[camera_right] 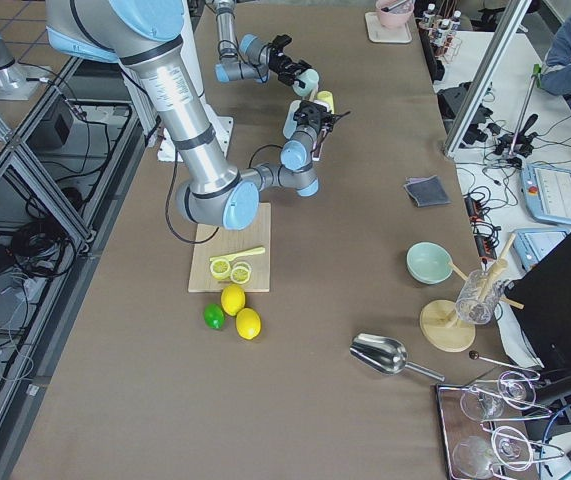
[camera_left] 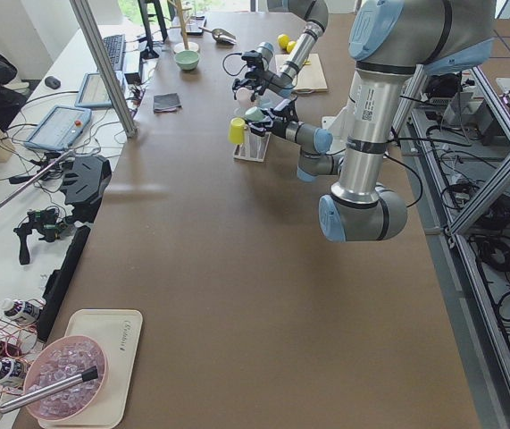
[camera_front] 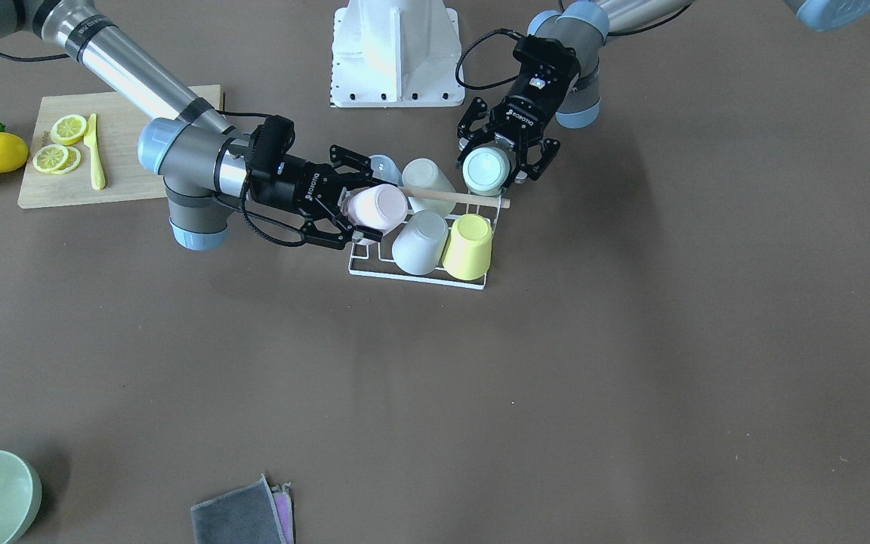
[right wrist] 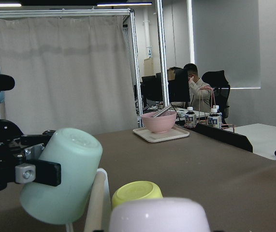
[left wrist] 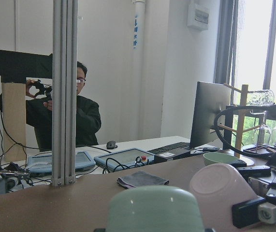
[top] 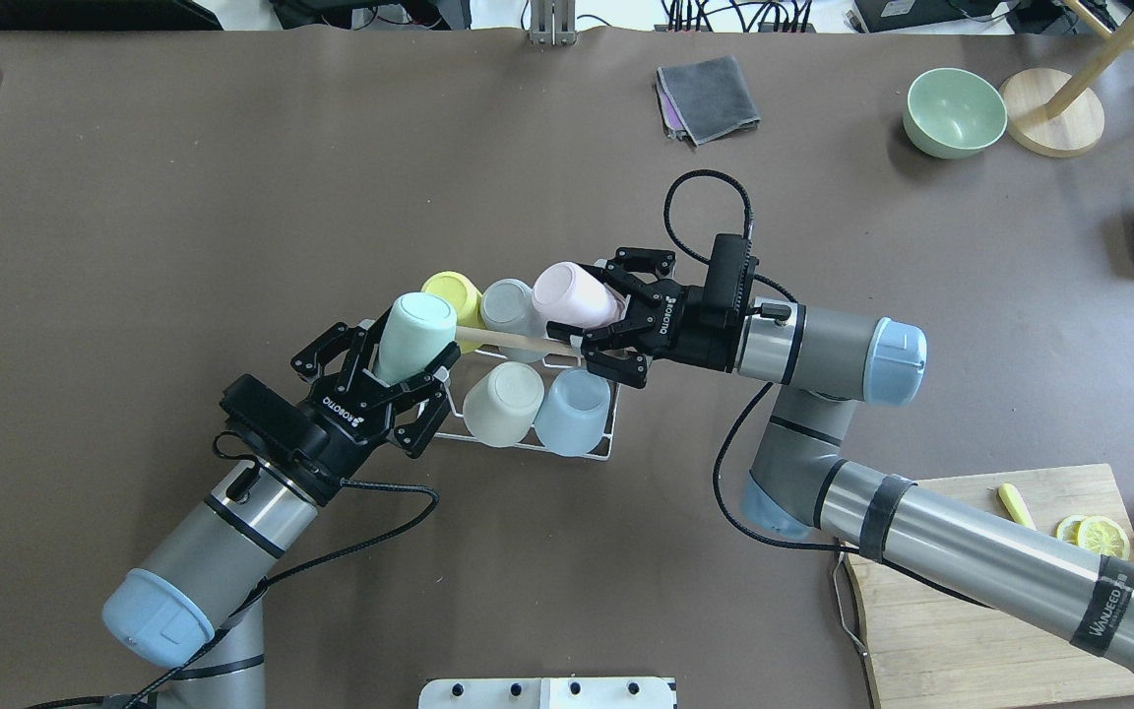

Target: Place cup on cup holder

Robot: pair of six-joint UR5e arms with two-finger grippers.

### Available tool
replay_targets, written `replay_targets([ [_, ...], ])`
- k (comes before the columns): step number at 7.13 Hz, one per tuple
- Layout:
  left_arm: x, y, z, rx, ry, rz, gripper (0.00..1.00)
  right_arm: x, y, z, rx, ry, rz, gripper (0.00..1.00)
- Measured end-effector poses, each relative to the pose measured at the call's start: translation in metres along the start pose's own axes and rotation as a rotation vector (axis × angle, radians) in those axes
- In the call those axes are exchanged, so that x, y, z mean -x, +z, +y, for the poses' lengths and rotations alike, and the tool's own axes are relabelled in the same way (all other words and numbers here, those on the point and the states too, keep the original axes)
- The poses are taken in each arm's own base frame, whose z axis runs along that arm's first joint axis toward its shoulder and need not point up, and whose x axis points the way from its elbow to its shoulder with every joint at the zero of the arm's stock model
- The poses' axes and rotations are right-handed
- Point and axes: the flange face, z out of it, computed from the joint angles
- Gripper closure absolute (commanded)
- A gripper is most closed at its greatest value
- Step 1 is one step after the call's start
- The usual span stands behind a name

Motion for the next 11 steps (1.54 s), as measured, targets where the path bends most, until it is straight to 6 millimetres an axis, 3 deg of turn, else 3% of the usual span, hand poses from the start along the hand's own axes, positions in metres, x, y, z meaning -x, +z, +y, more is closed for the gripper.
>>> replay_targets([
  [4,0.001,0.0,-0.004,-0.013,-0.015,0.002,0.02,-0.004,-0.003,-0.005,-0.004,0.057,0.001,0.0],
  [5,0.002,0.001,-0.011,-0.027,-0.023,0.002,0.02,-0.008,-0.004,-0.008,-0.004,0.053,0.002,0.0],
  [7,0.019,0.011,-0.049,-0.093,-0.032,-0.021,0.02,-0.03,-0.006,-0.031,0.019,0.029,-0.002,0.0],
  [9,0.057,0.028,-0.094,-0.17,-0.01,-0.063,0.02,-0.064,-0.004,-0.064,0.151,0.022,0.026,0.0],
  [11,0.121,0.054,-0.147,-0.183,0.101,-0.1,0.02,-0.099,-0.001,-0.09,0.37,0.074,0.079,0.0],
])
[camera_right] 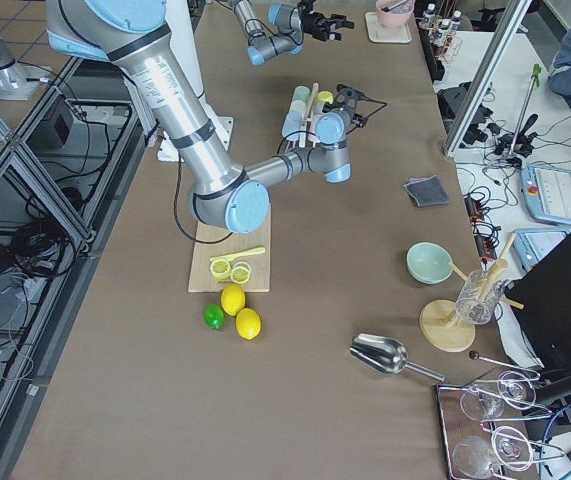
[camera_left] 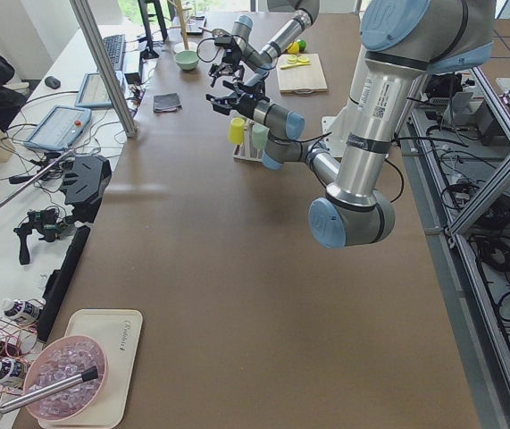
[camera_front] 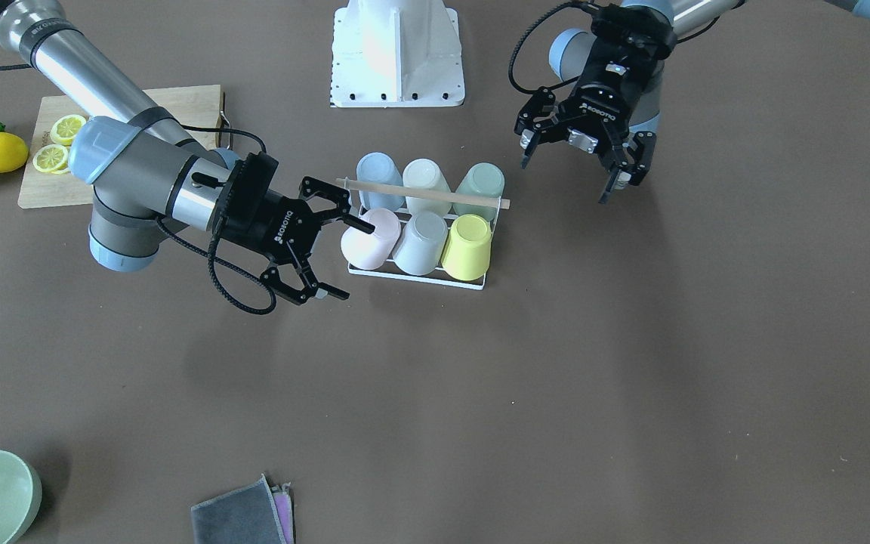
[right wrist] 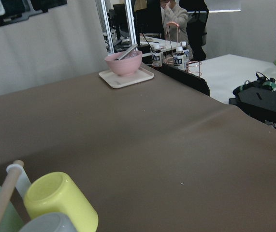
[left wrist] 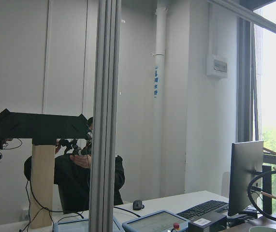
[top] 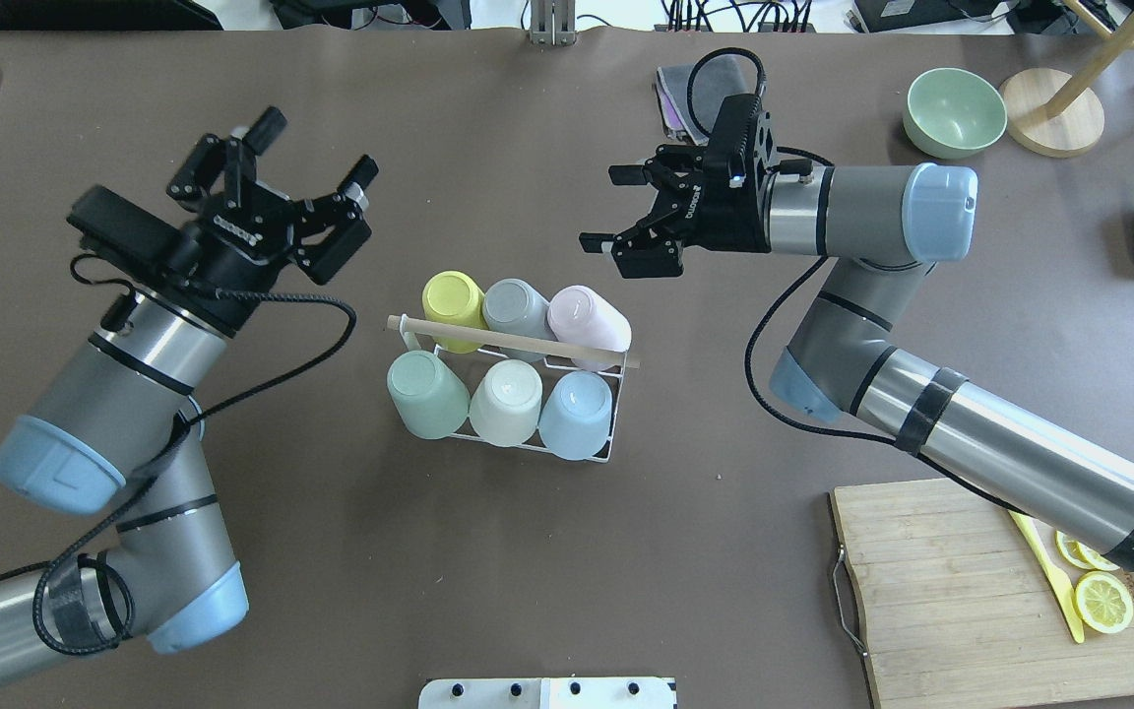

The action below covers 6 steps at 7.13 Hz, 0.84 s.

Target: Place cup on cup holder

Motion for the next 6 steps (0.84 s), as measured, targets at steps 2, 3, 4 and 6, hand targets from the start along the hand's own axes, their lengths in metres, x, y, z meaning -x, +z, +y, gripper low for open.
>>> replay_targets([
  [2,0.066,0.038,-0.018,0.115,0.154,-0.14,0.02,-0.047,-0.015,-0.011,0.23,0.12,0.076,0.0],
  [3,0.098,0.057,-0.021,0.207,0.226,-0.241,0.02,-0.074,-0.025,-0.012,0.331,0.201,0.133,0.0],
  [4,0.122,0.07,-0.015,0.324,0.284,-0.325,0.02,-0.104,-0.04,-0.01,0.421,0.289,0.21,0.0],
  [6,0.15,0.071,0.016,0.585,0.363,-0.398,0.02,-0.163,-0.078,0.01,0.606,0.502,0.396,0.0],
])
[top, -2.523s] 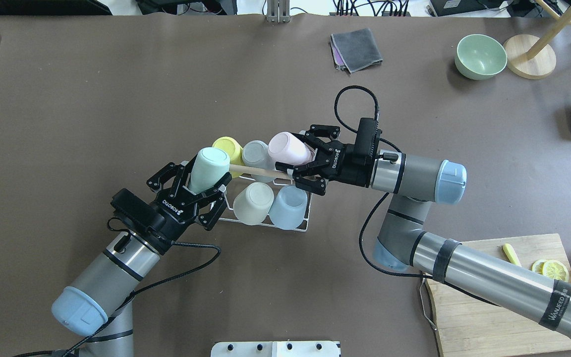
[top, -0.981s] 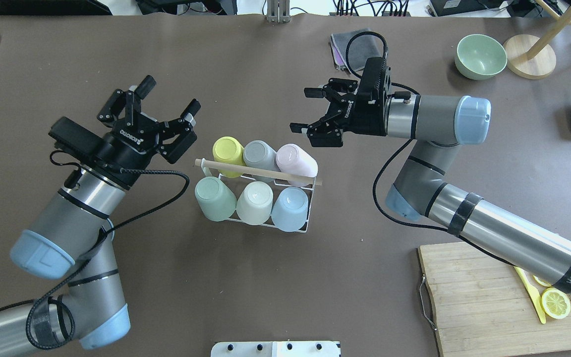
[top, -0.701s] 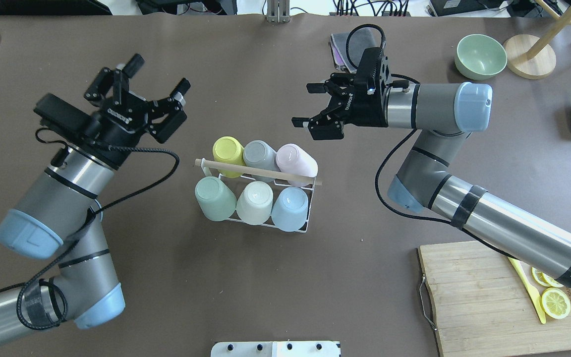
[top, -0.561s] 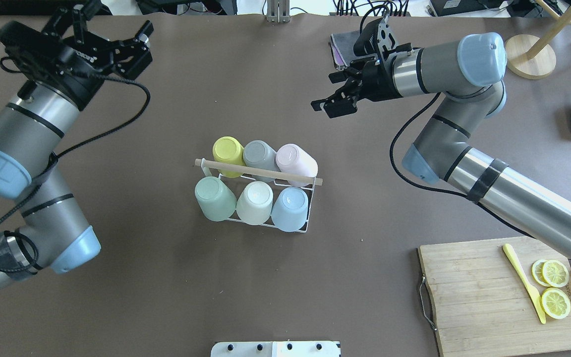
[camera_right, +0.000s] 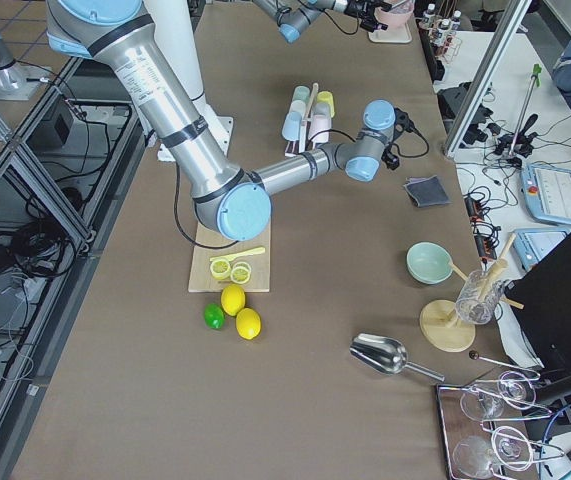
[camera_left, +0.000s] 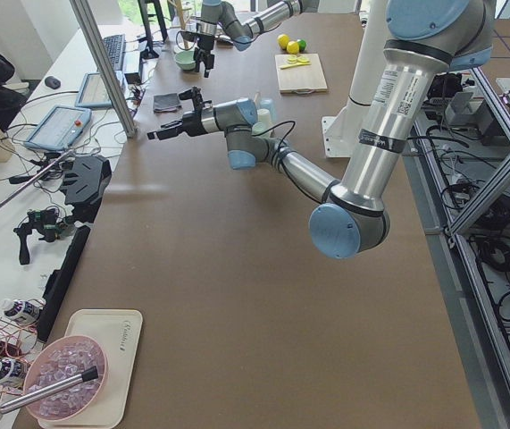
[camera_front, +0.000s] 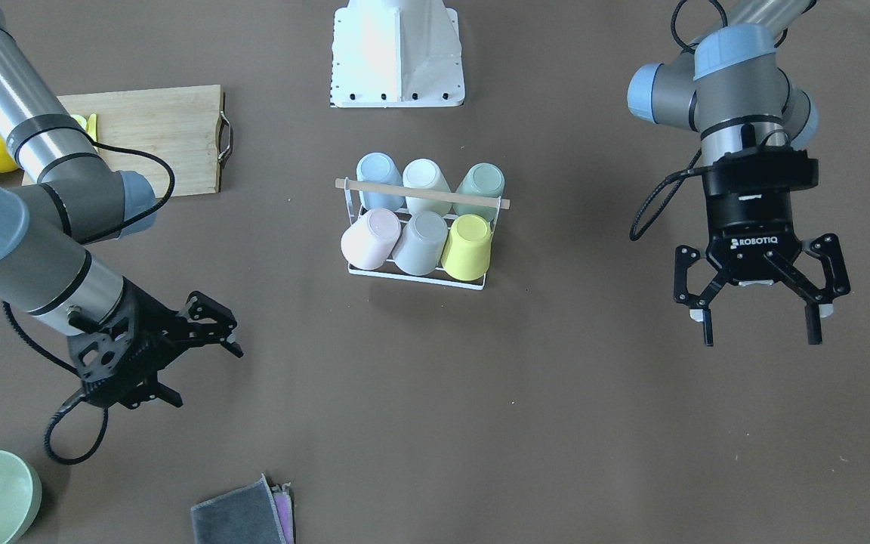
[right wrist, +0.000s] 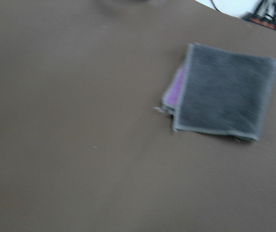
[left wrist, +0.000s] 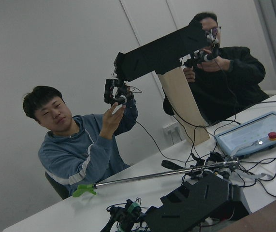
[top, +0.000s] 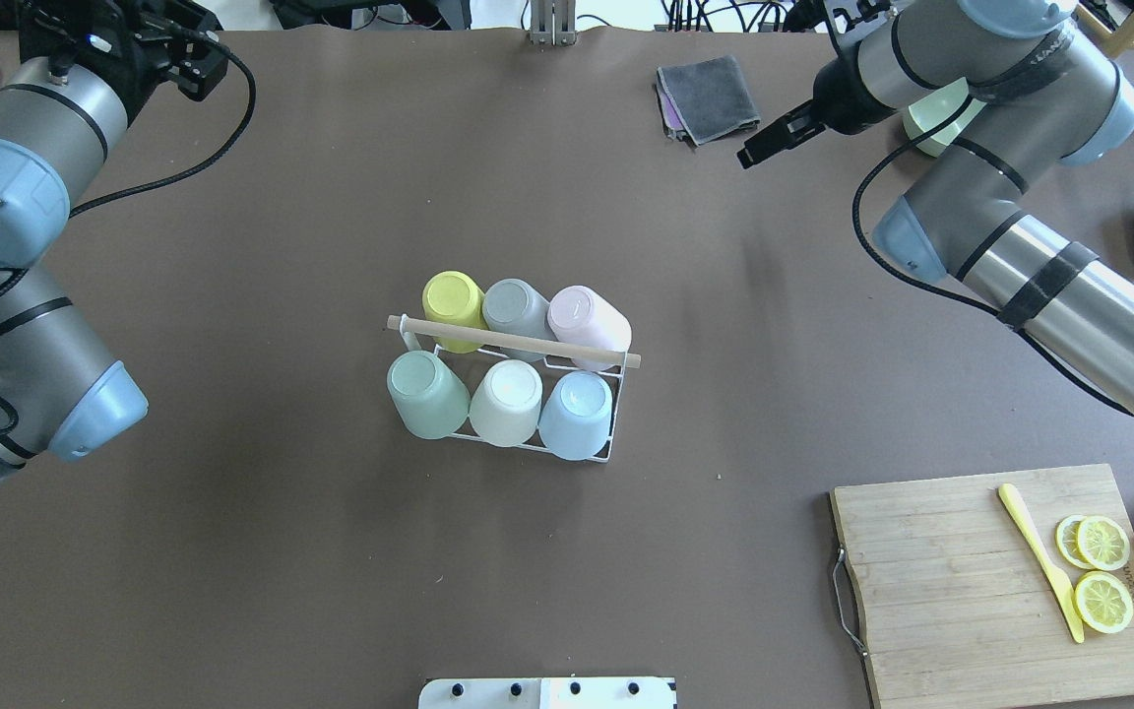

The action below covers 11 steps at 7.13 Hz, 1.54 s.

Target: Place cup on cup holder

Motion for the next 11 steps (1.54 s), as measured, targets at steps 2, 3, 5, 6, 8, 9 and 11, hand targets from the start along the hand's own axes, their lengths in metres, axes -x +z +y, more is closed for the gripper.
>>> replay_targets([
  [2,0.057,0.0,0.074,0.286,0.055,0.023,0.02,-0.089,-0.029,0.01,0.179,0.284,0.154,0.0],
  [3,0.1,0.0,0.106,0.436,0.023,0.039,0.02,-0.138,-0.057,0.023,0.263,0.442,0.207,0.0],
  [5,0.176,-0.007,0.146,0.653,-0.089,0.065,0.02,-0.216,-0.12,0.097,0.361,0.6,0.253,0.0],
  [6,0.199,-0.016,0.165,0.716,-0.127,0.072,0.02,-0.243,-0.15,0.146,0.38,0.647,0.268,0.0],
  [8,0.249,-0.051,0.21,0.84,-0.235,0.114,0.02,-0.277,-0.197,0.257,0.409,0.666,0.284,0.0],
  [9,0.277,-0.07,0.23,0.894,-0.309,0.14,0.02,-0.286,-0.215,0.308,0.426,0.65,0.285,0.0],
  [11,0.311,-0.096,0.266,0.997,-0.433,0.17,0.02,-0.302,-0.236,0.363,0.444,0.605,0.281,0.0],
])
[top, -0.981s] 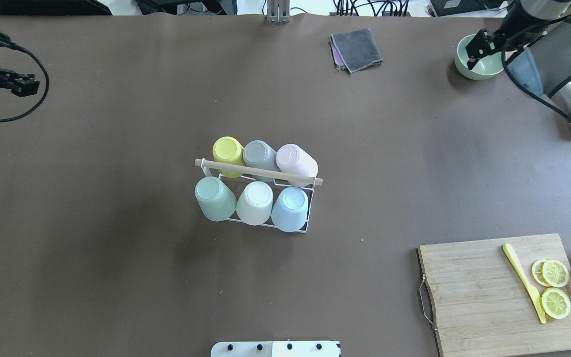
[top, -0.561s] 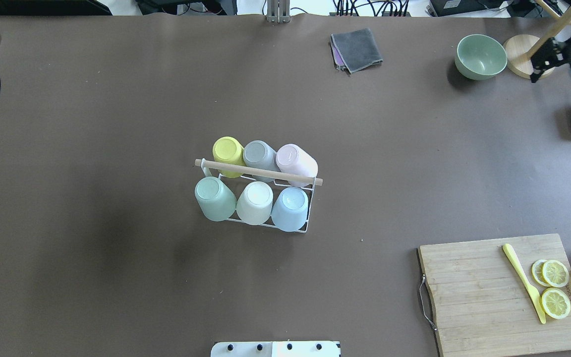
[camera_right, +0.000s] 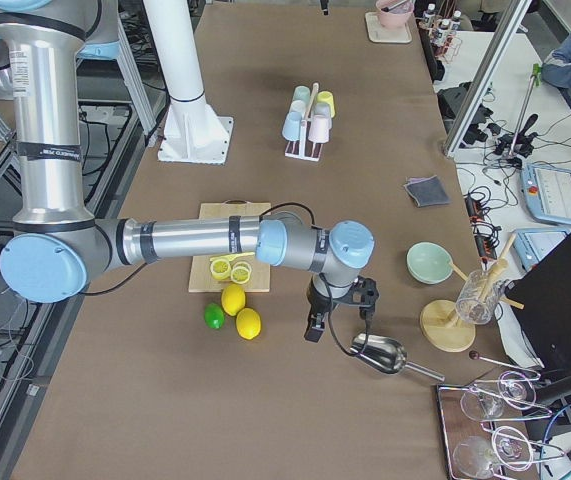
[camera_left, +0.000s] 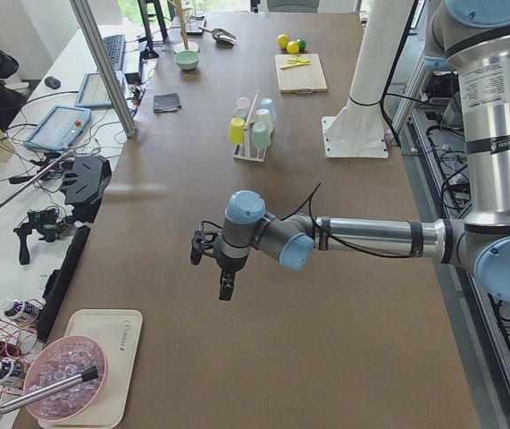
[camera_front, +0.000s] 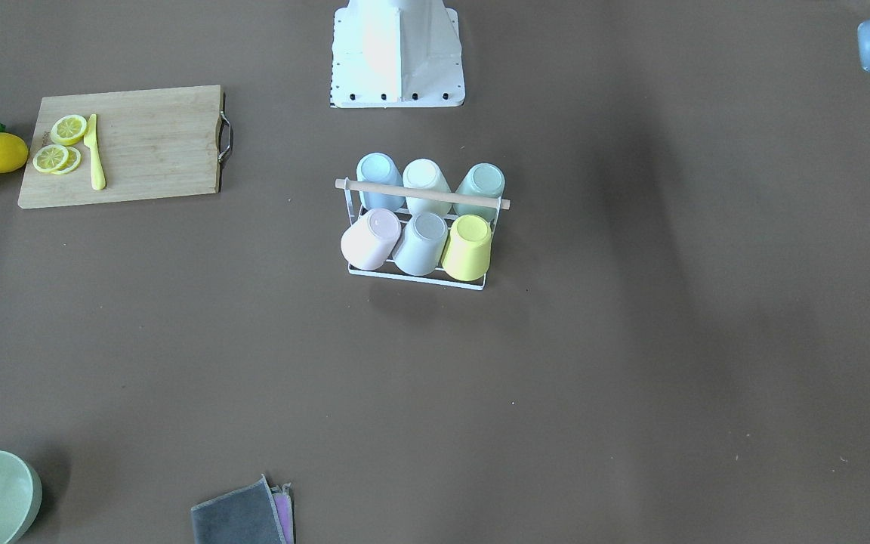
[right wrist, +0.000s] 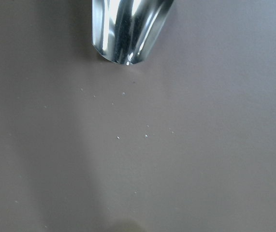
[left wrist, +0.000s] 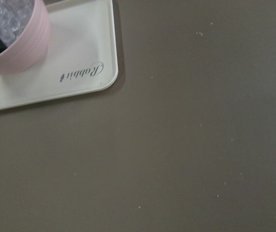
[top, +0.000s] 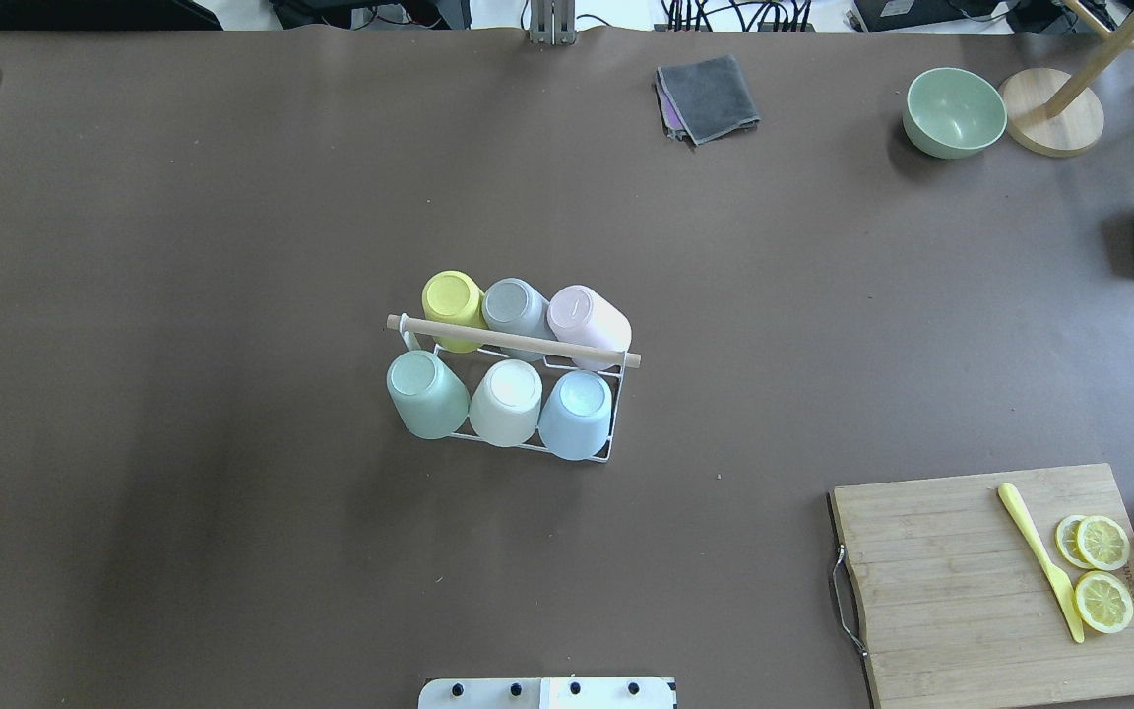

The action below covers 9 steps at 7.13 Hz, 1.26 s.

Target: Place cup on cup holder

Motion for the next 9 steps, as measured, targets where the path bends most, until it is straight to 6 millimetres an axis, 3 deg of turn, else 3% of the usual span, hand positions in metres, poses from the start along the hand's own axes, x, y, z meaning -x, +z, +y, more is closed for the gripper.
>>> replay_targets([
  [1,0.019,-0.003,0.006,0.057,-0.075,0.02,0.02,-0.011,0.005,0.009,0.003,-0.012,0.003,0.0],
  [2,0.03,-0.008,0.0,0.129,-0.17,0.029,0.02,-0.018,0.009,0.012,-0.005,-0.033,0.012,0.0],
  [4,0.027,-0.022,-0.043,0.232,-0.299,0.009,0.02,-0.033,0.021,0.012,-0.045,-0.071,0.035,0.0],
  [5,0.028,-0.023,-0.052,0.256,-0.318,0.0,0.02,-0.037,0.024,0.016,-0.054,-0.073,0.032,0.0],
  [7,0.031,-0.018,-0.053,0.281,-0.332,-0.013,0.02,-0.037,0.02,0.015,-0.072,-0.076,0.016,0.0],
  [9,0.042,-0.015,-0.031,0.302,-0.349,-0.015,0.02,-0.037,0.011,0.011,-0.092,-0.077,0.012,0.0],
])
